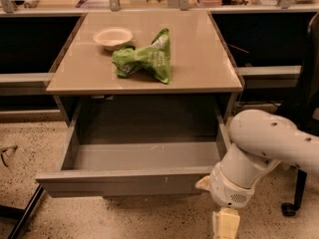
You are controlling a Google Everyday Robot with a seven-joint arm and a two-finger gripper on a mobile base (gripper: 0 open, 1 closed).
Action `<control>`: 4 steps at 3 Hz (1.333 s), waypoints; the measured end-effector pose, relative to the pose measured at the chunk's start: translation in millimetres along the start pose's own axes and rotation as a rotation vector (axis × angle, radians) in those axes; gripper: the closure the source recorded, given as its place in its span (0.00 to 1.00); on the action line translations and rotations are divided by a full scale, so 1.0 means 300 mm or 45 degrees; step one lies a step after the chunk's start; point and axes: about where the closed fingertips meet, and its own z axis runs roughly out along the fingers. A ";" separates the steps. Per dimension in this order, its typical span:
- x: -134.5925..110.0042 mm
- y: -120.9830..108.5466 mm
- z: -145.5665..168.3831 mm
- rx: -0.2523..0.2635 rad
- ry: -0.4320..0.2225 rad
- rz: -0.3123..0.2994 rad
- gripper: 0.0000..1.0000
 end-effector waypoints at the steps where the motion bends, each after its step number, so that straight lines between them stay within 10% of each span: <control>1: -0.055 -0.083 0.080 -0.058 0.021 -0.076 0.00; 4: -0.143 -0.248 0.072 0.129 0.062 -0.127 0.00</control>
Offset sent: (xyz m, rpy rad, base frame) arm 0.0924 0.0661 -0.0354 -0.0083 -0.1577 0.1266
